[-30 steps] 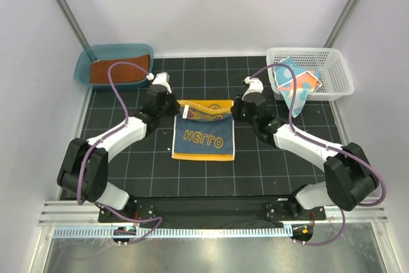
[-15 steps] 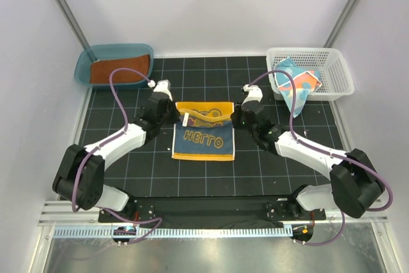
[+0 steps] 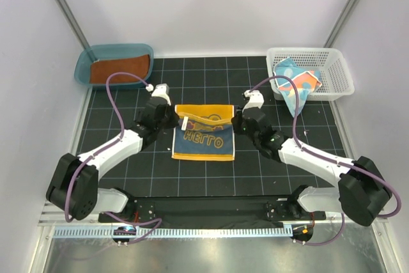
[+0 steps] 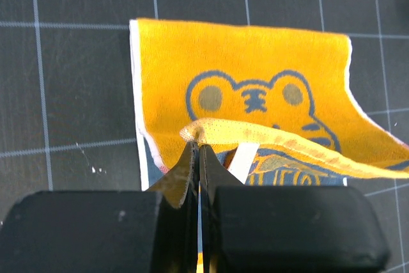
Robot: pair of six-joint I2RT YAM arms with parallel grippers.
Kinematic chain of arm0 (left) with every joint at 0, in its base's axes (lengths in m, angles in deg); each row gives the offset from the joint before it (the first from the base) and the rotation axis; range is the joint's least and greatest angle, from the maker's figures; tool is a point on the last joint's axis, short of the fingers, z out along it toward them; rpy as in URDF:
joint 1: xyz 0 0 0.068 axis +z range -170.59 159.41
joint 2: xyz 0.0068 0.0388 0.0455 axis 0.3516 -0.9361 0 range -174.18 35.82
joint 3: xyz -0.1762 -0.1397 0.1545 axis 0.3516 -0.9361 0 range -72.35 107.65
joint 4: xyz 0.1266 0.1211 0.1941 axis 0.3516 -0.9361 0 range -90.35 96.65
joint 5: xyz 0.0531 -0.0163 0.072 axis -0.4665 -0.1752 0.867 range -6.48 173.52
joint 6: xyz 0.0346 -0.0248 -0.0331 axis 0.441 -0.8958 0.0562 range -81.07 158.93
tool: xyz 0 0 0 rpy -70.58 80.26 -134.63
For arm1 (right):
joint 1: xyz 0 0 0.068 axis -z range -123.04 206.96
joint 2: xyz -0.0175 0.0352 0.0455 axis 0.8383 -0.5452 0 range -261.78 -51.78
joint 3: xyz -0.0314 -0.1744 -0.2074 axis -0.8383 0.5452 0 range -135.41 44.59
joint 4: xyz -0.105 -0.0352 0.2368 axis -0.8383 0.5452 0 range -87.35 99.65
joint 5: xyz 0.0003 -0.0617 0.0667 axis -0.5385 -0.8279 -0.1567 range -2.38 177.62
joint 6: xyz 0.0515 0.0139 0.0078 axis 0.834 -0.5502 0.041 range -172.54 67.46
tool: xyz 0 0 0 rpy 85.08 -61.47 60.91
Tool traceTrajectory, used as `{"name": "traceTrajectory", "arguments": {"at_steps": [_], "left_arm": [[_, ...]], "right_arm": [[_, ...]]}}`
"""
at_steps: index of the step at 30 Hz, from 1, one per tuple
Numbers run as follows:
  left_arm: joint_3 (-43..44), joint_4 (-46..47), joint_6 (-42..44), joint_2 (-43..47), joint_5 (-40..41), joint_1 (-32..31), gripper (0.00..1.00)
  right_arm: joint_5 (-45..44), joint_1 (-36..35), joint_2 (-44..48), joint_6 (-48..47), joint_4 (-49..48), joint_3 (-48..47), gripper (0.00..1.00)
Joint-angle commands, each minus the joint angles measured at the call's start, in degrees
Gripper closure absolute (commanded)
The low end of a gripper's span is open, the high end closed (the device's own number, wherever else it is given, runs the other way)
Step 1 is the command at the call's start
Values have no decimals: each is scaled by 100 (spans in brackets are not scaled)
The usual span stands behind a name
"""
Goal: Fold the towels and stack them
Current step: Fold the towel
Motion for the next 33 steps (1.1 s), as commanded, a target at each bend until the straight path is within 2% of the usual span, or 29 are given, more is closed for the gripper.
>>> {"name": "traceTrajectory", "arguments": {"at_steps": [1,33], "left_arm": [[-125,54,-11,222,130,-68,100],[-740,63,-11,503,280,-324,100]], "right_arm": [[-251,-82,264,122,-87,131,99],[-567,-425,247,377,-262,667,99]]}}
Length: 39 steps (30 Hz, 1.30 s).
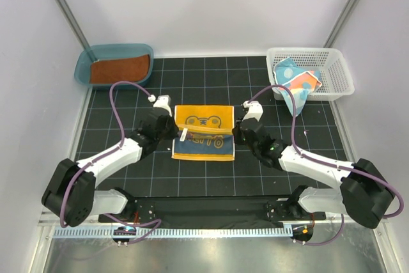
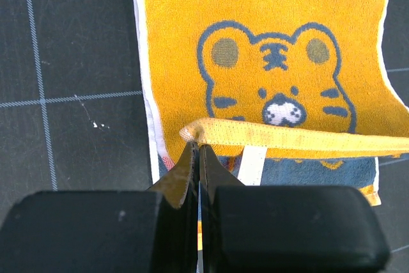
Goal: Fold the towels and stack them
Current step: Fold the towel
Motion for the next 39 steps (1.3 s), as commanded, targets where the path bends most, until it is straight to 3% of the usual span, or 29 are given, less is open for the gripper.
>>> {"name": "traceTrajectory", "arguments": {"at_steps": [1,29,32,39], "left_arm": [[-47,168,-9,119,138,-44,100],[-619,221,-158,57,173,-246,99],[-663,185,-219,109,138,-246,92],[-654,-165,-378,382,-29,-255,76]], "right_arm": [[-250,-33,11,91,-335,51,99],[136,-183,-209,302,-695,737,99],[163,-192,-227,293,-686,807,97],[312,-192,-42,241,-423,746,80]]}}
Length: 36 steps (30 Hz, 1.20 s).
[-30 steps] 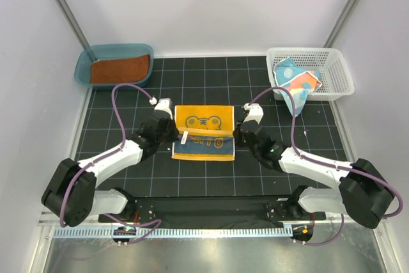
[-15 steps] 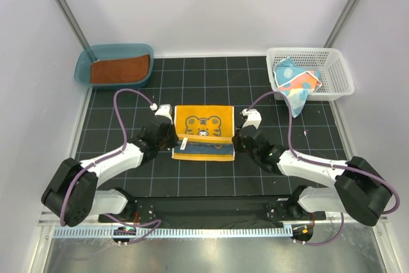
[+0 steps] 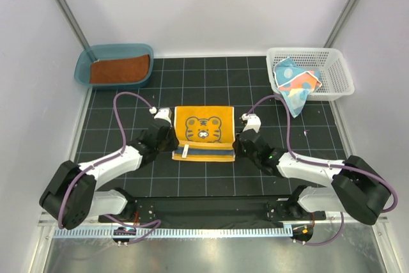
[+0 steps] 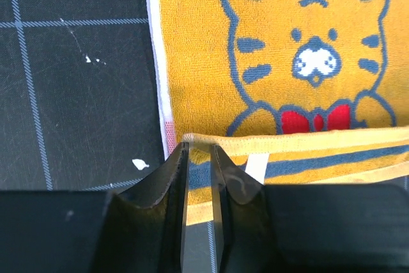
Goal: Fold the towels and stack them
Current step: Fold the towel
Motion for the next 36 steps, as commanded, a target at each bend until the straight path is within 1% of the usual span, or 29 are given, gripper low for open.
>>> {"name": "traceTrajectory", "arguments": {"at_steps": [1,2,3,6,10,13,18,22,24,25,27,31,36], "left_arm": [[50,-173,-157,355,-36,1,76],[93,-234,-183,400,-36,1,76],[111,-400,-210,435,-27,1,76],[190,-560,-298,611,52,1,75],[489,-936,-307,594,8,1,72],[814,-1087,-351,375,-115,1,71],[1174,-1254,-526,-205,-300,-25,71],[1079,-1482,-649,-373,-72,-61,71],[991,-1526,-685,-356,-36,-69,70],[938,-1518,-719,-364,-19,-69,67],[833,-1535,-729,-364,-45,-87,64],[727,-1562,-737,-312,-36,-140,57],[648,-1579,-799,-425,-1,-210,56]], "right_arm": [[-20,-30,205,-15,51,-115,78],[-12,-21,240,-24,182,-194,75],[58,-21,267,-33,236,-230,73],[138,-21,416,-7,421,-318,71],[68,-21,557,11,710,-458,70],[-20,-21,540,46,729,-555,69],[-11,-39,241,239,729,-643,69],[-134,-100,82,424,887,-573,69],[-240,-109,47,485,905,-538,69],[-266,-118,12,529,957,-511,69],[-328,-118,-14,565,966,-467,68],[-354,-126,-76,618,1010,-388,60],[-319,-135,-164,688,940,-309,57]]}}
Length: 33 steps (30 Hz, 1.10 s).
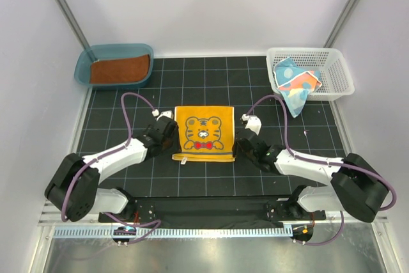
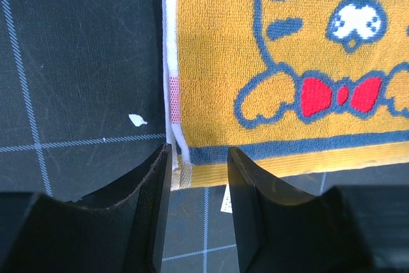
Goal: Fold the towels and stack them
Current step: Fold the towel
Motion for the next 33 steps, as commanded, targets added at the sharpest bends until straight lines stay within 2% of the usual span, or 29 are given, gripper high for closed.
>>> {"name": "traceTrajectory", "arguments": {"at_steps": [1,9,21,27,33], "left_arm": [[-76,16,-126,-59,137,-77,56],[-146,60,-205,-59,242,-103,60],[-137,69,-205,-41,216,-103,80],[-59,-54,-170,38,251,-103,88],[3,-159,-135,64,251,-103,87]], "right_arm": [[-155,-48,-76,163,-144,99,57],[-76,-136,-112,304,-232,161,55],[-58,-215,-173,445,-250,276,56],[-50,-224,-129,497,-250,276,66],[3,-215,-129,489,-250,223,76]]}}
